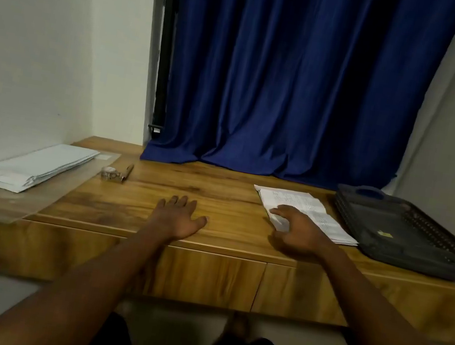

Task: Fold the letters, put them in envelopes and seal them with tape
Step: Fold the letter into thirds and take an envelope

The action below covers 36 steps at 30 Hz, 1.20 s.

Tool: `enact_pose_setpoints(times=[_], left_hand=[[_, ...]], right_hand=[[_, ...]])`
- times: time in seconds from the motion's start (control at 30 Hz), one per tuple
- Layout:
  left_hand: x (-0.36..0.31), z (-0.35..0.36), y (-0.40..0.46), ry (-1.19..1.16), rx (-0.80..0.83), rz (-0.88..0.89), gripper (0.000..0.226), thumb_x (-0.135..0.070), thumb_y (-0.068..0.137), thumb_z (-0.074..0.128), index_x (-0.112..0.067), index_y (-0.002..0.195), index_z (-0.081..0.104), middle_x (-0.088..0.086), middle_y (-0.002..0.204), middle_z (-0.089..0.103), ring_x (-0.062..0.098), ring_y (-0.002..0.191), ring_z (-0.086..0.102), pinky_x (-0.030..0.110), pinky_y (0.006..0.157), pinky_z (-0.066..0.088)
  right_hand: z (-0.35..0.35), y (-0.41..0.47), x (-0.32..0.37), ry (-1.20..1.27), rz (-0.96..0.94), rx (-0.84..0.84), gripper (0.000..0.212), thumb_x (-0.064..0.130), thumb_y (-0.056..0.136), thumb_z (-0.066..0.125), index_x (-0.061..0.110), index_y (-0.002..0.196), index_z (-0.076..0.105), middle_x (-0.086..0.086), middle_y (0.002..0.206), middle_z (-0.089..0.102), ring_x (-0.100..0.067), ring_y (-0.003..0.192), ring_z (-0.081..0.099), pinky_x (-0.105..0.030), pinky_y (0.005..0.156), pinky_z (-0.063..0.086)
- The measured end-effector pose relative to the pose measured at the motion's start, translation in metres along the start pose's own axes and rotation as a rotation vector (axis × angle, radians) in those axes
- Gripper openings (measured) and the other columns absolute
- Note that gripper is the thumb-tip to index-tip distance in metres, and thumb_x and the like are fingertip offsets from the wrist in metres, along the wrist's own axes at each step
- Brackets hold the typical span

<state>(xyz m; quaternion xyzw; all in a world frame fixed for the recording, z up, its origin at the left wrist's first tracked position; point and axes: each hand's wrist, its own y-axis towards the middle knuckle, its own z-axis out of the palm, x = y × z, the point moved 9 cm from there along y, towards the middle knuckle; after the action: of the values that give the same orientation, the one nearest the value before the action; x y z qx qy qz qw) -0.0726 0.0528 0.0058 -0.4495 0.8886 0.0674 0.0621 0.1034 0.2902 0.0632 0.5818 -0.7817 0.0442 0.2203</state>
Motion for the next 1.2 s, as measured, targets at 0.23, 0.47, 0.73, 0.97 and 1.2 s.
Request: enact_pose_setpoints(times=[0.23, 0.47, 0.73, 0.97, 1.2], left_hand=[[0.002, -0.001, -0.001, 0.012, 0.0, -0.009, 0.085, -0.078, 0.096, 0.022, -0.028, 0.164, 0.016, 0.004, 0.172, 0.01, 0.027, 0.159, 0.007, 0.051, 0.126, 0.007], [0.004, -0.001, 0.0, 0.026, -0.012, -0.006, 0.086, -0.079, 0.095, 0.022, -0.028, 0.164, 0.018, 0.004, 0.172, 0.012, 0.027, 0.158, 0.01, 0.051, 0.126, 0.008], [0.006, 0.0, 0.0, -0.003, -0.035, 0.001, 0.086, -0.079, 0.094, 0.023, -0.027, 0.163, 0.021, 0.005, 0.172, 0.014, 0.028, 0.158, 0.011, 0.051, 0.126, 0.008], [0.003, -0.001, 0.0, -0.01, -0.038, 0.008, 0.085, -0.077, 0.095, 0.025, -0.026, 0.163, 0.021, 0.006, 0.172, 0.013, 0.028, 0.158, 0.01, 0.052, 0.126, 0.008], [0.003, -0.001, 0.0, -0.027, -0.04, 0.014, 0.085, -0.077, 0.095, 0.025, -0.027, 0.164, 0.02, 0.004, 0.172, 0.012, 0.027, 0.159, 0.009, 0.051, 0.126, 0.006]], right_hand=[[-0.004, -0.001, -0.038, -0.185, 0.083, 0.003, 0.035, 0.039, 0.096, 0.059, 0.028, 0.128, 0.067, 0.002, 0.134, 0.065, -0.014, 0.11, 0.06, -0.036, 0.095, 0.052], [-0.008, 0.017, -0.018, -0.231, 0.083, -0.151, 0.017, 0.051, 0.089, 0.07, 0.035, 0.084, 0.069, 0.014, 0.095, 0.071, -0.005, 0.079, 0.058, -0.023, 0.061, 0.04], [0.006, 0.044, -0.019, -0.035, 0.198, 0.033, 0.029, 0.047, 0.069, 0.091, 0.023, 0.074, 0.076, 0.008, 0.078, 0.075, -0.01, 0.084, 0.066, -0.032, 0.073, 0.052], [-0.005, 0.044, -0.022, -0.04, 0.148, 0.054, 0.026, 0.025, 0.09, 0.075, 0.004, 0.075, 0.077, -0.002, 0.062, 0.06, -0.014, 0.066, 0.055, -0.028, 0.063, 0.041], [-0.011, 0.04, -0.033, 0.154, 0.204, -0.077, 0.026, 0.029, 0.076, 0.089, 0.008, 0.068, 0.076, -0.005, 0.062, 0.067, -0.012, 0.061, 0.058, -0.028, 0.061, 0.045]])
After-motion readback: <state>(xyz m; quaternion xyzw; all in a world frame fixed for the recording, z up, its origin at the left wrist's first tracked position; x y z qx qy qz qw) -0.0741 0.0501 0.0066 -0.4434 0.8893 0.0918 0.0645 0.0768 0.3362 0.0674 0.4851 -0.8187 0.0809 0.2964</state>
